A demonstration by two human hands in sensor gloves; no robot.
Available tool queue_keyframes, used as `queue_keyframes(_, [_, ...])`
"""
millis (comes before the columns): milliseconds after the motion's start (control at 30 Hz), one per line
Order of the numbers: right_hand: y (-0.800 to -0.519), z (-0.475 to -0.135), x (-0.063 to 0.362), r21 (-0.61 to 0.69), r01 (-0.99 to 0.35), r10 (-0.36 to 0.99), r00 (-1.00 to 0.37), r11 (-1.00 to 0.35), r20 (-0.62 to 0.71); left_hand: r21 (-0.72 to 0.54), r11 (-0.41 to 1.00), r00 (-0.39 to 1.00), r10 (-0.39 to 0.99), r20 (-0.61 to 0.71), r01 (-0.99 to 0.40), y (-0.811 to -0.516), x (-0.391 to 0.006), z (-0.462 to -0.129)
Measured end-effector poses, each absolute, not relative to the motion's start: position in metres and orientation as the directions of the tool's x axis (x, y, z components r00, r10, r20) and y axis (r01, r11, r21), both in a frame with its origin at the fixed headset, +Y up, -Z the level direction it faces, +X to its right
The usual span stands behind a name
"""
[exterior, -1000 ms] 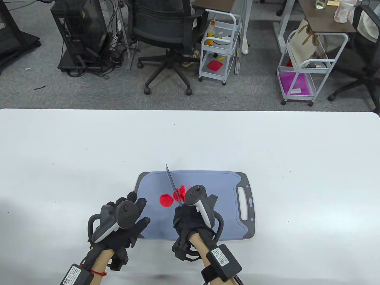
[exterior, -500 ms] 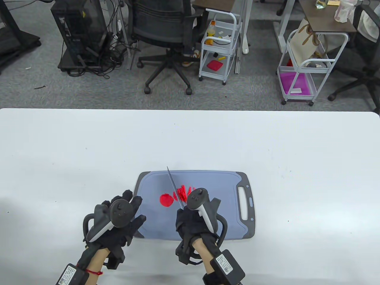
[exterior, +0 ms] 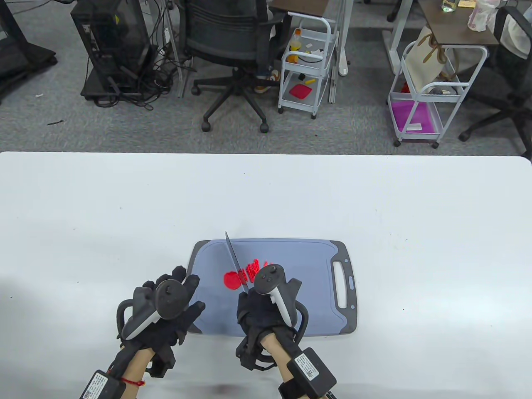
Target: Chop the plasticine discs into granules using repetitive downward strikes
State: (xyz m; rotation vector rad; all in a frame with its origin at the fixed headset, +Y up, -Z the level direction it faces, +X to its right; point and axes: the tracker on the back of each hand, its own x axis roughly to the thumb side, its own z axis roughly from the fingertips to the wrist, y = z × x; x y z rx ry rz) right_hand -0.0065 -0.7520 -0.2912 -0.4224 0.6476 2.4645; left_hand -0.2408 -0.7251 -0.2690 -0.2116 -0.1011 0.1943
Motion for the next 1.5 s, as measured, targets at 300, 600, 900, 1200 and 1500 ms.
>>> queue_keyframes(300, [-0.767,-0.295,-0.007,0.147,-0.683,0.595,-0.706,-0.716,-0.383,-0.207,0.961,0.975,0.204,0.089,-0.182,-0.722,-0.243,-0.267])
queue_keyframes(600, [-0.752,-0.287,-0.009,0.237,-0.608,0.519,-0.781,-0.758,-0.347,-0.205,0.963,0.979,0.192,0.076,-0.173,-0.721,-0.246,-0.268])
queue_keyframes(900, [-0.757,-0.301,-0.011,0.351,-0.548,0.416,-0.824,-0.760,-0.385,-0.231,0.955,0.974,0.211,0.083,-0.187,-0.724,-0.239,-0.269])
queue_keyframes(1200, [-0.762,-0.294,-0.011,0.173,-0.613,0.545,-0.776,-0.771,-0.317,-0.208,0.962,0.977,0.199,0.081,-0.178,-0.720,-0.247,-0.266])
queue_keyframes(1500, [-0.754,-0.292,-0.013,0.272,-0.534,0.443,-0.833,-0.800,-0.332,-0.203,0.963,0.976,0.197,0.090,-0.176,-0.717,-0.243,-0.265])
